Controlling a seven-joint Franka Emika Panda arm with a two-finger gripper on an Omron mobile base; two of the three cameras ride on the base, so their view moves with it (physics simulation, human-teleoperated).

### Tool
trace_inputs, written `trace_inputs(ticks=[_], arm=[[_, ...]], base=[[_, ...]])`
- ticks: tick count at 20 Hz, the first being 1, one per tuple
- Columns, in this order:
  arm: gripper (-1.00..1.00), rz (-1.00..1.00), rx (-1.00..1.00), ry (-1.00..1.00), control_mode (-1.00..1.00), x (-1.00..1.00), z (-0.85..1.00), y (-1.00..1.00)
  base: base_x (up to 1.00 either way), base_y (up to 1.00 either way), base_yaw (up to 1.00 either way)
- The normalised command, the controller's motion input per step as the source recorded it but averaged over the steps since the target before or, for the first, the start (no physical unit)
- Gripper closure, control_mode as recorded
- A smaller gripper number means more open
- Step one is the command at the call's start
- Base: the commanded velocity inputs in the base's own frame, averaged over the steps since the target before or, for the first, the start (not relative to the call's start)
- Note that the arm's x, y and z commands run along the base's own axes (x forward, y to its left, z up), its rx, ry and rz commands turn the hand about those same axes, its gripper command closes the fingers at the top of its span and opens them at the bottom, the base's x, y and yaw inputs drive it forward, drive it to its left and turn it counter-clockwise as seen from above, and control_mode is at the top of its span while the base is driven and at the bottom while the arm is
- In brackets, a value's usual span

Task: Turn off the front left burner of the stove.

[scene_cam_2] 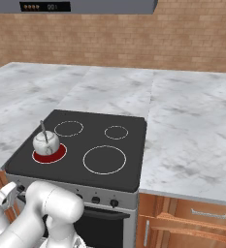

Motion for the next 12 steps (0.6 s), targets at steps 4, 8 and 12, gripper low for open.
trace_inputs(ticks=[4, 8, 12], arm=[[1.00, -0.03, 0.12, 0.00, -1.00, 0.00, 0.00, 0.00], [1.00, -0.04, 0.15, -0.01, -1.00, 0.00, 0.00, -0.01], [1.00, -0.04, 0.16, -0.05, -1.00, 0.00, 0.00, -0.02]], base=[[0.00, 0.00, 0.00], [0.00, 0.00, 0.00], [0.00, 0.00, 0.00]])
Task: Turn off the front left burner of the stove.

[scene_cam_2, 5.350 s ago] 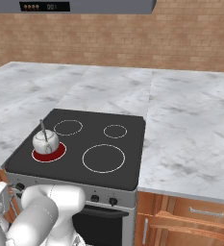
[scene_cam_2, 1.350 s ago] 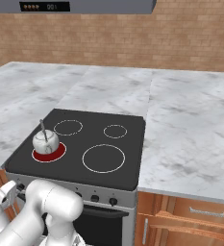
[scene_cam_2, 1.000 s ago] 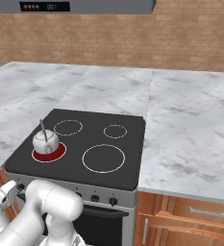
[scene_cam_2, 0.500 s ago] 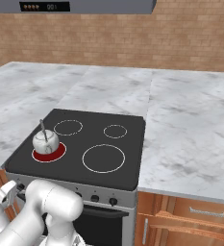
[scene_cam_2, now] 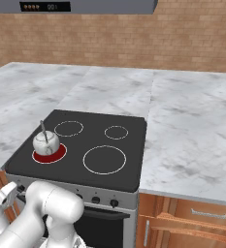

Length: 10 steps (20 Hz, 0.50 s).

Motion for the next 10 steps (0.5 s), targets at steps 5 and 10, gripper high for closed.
trace_inputs(ticks=[5, 10], arm=[[1.00, -0.06, 0.18, -0.09, -1.00, 0.00, 0.00, -0.06], [1.00, -0.07, 0.19, -0.12, -1.00, 0.00, 0.00, -0.10]], base=[[0.00, 0.00, 0.00], [0.00, 0.00, 0.00]])
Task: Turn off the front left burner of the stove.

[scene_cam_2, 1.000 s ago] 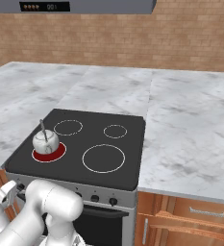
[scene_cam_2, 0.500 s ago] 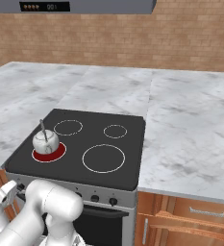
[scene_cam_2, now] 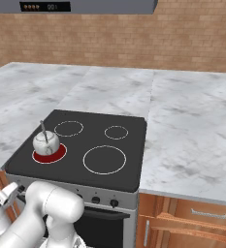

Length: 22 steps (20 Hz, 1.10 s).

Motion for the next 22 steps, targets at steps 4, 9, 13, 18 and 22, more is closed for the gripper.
trace_inputs(ticks=[4, 9, 13, 18, 22], arm=[[1.00, -0.11, 0.22, -0.13, -1.00, 0.00, 0.00, -0.17], [1.00, -0.17, 0.22, -0.16, -1.00, 0.00, 0.00, -0.04], [1.00, -0.20, 0.22, -0.19, -1.00, 0.00, 0.00, 0.00], [1.00, -0.21, 0.23, -0.20, -1.00, 0.00, 0.00, -0.02], [1.00, -0.23, 0.23, -0.18, -1.00, 0.00, 0.00, -0.03]], base=[[0.00, 0.00, 0.00], [0.00, 0.00, 0.00], [0.00, 0.00, 0.00], [0.00, 0.00, 0.00], [0.00, 0.00, 0.00]])
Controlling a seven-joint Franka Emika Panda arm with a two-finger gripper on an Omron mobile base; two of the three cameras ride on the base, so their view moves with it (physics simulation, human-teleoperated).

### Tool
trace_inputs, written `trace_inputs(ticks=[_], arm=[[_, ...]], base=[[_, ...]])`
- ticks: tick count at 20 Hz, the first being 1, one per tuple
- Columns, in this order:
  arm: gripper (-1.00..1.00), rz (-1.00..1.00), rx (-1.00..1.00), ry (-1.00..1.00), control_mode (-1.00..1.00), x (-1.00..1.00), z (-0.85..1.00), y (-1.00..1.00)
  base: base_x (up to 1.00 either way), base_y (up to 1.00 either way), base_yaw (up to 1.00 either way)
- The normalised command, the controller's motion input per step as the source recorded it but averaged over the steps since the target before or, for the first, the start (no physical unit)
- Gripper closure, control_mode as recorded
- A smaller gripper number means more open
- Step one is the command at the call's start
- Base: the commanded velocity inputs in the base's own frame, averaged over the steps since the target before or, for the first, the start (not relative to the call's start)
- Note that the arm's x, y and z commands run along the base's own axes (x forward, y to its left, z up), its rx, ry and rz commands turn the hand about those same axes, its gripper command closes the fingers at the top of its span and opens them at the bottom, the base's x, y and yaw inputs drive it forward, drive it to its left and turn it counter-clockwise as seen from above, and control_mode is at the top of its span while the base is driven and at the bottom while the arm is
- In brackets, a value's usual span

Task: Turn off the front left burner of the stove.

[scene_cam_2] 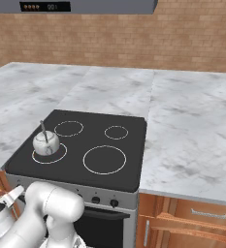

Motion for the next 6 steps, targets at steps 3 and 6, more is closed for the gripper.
trace_inputs(ticks=[3, 6], arm=[[1.00, -0.25, 0.24, -0.17, -1.00, 0.00, 0.02, -0.02], [1.00, -0.26, 0.24, -0.16, -1.00, 0.01, 0.11, 0.00]], base=[[0.00, 0.00, 0.00], [0.00, 0.00, 0.00]])
